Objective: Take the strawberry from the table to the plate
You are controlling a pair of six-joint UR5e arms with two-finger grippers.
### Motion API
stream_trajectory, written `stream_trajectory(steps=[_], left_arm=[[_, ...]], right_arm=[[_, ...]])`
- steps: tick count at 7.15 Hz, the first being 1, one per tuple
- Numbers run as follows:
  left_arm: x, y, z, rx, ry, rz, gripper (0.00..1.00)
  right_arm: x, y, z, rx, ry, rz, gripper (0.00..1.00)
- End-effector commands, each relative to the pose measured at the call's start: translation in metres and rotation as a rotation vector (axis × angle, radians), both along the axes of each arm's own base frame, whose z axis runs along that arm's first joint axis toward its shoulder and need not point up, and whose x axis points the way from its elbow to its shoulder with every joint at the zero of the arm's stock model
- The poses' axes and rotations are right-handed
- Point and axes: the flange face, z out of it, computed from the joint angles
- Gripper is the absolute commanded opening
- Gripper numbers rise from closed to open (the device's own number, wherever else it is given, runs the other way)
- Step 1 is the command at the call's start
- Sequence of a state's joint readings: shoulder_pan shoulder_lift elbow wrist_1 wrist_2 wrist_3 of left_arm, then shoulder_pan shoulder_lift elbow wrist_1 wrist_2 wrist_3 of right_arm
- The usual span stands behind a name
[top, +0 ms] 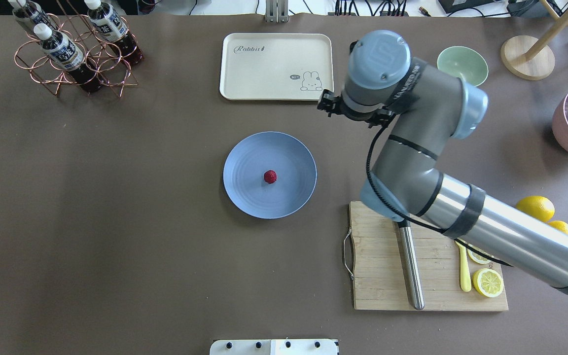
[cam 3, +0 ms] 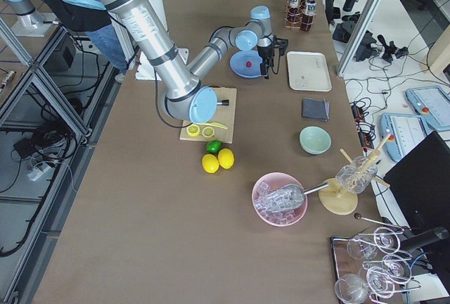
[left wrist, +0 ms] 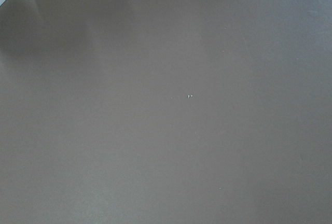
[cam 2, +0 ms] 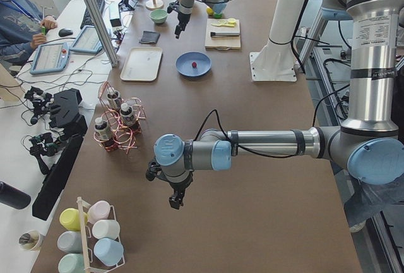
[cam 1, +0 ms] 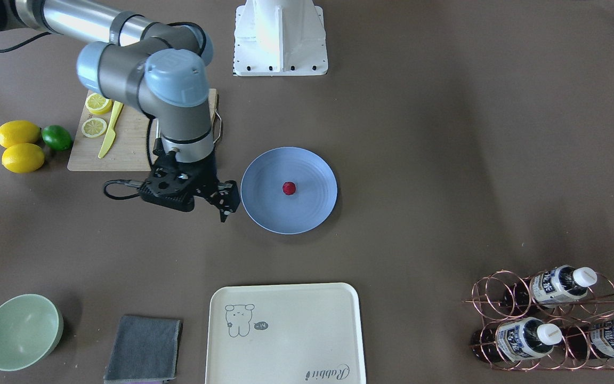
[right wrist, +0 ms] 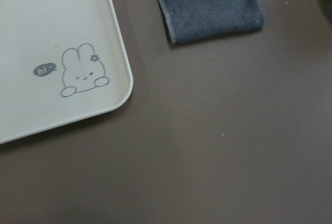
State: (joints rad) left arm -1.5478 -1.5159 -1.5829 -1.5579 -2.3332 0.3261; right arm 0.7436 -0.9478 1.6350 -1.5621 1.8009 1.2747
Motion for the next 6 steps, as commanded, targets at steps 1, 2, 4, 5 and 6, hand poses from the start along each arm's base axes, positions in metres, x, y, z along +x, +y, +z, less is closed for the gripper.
stream_trajectory(steps=[1, 2, 4, 5, 6], left_arm=[[-0.001, 0.000, -0.001, 0.004, 0.000, -0.001, 0.98], [0.000, 0.000, -0.001, 0.005, 0.000, 0.000, 0.98], [0.000, 0.000, -0.001, 0.005, 0.000, 0.000, 0.98], [-0.001, 0.000, -0.001, 0.005, 0.000, -0.001, 0.98], [0.000, 0.000, -0.001, 0.005, 0.000, 0.000, 0.98]], right_arm=[[0.138, -0.005, 0.099, 0.063, 0.081, -0.166, 0.99], [0.191, -0.003, 0.136, 0.080, 0.105, -0.231, 0.99], [0.302, 0.000, 0.207, 0.124, 0.135, -0.367, 1.00], [0.362, 0.009, 0.244, 0.157, 0.129, -0.439, 0.99], [0.411, 0.012, 0.281, 0.176, 0.100, -0.487, 0.99]])
